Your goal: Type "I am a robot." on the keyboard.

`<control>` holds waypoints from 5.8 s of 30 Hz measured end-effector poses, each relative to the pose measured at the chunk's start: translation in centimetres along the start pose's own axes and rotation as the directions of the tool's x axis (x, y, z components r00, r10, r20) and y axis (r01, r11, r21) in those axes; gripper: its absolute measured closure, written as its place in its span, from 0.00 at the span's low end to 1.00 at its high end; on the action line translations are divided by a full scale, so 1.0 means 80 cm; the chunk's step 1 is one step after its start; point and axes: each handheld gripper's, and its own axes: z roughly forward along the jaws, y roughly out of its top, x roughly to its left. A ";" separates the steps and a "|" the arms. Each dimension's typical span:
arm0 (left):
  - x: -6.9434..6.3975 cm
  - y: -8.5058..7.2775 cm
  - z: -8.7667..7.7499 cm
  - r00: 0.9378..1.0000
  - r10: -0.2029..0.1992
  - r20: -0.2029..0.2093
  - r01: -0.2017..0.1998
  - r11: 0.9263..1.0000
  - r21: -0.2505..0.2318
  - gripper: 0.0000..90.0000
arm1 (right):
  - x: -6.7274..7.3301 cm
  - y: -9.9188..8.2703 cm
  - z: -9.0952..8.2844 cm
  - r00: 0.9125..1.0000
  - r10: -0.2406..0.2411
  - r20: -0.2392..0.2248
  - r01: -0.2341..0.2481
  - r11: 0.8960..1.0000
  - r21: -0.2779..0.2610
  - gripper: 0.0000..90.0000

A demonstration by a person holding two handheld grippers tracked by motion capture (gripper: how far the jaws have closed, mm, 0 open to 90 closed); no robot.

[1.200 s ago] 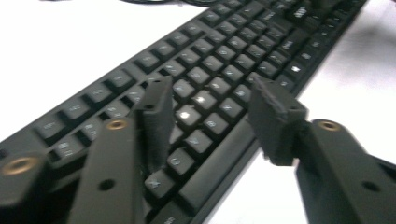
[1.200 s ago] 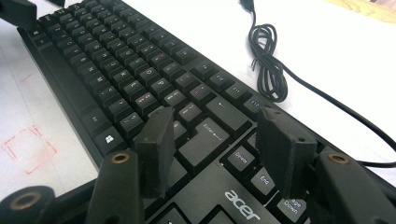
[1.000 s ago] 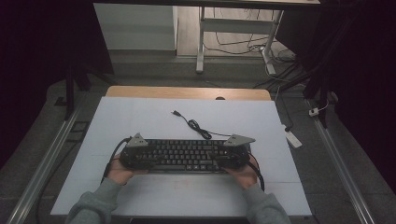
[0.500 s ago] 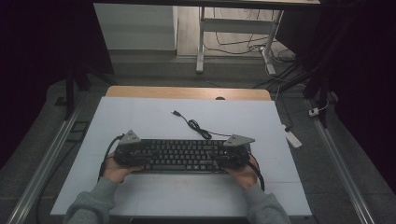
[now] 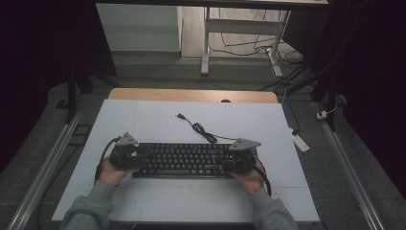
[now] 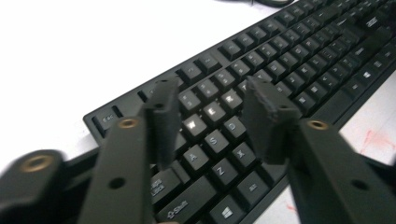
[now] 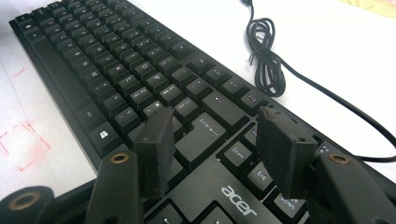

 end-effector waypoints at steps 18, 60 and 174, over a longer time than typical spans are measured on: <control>0.001 -0.008 0.015 0.998 0.057 -0.004 -0.056 0.993 0.106 0.99 | -0.001 -0.001 0.000 1.000 -0.002 0.013 0.002 1.000 0.011 0.52; -0.002 -0.010 0.017 0.998 0.059 -0.022 -0.057 0.994 0.091 0.93 | -0.001 -0.001 0.003 1.000 -0.006 0.015 0.005 1.000 0.019 0.52; -0.012 0.001 0.009 0.999 0.030 0.013 -0.031 0.998 0.054 0.34 | 0.093 0.051 0.103 0.963 -0.164 -0.216 0.183 0.981 0.070 0.99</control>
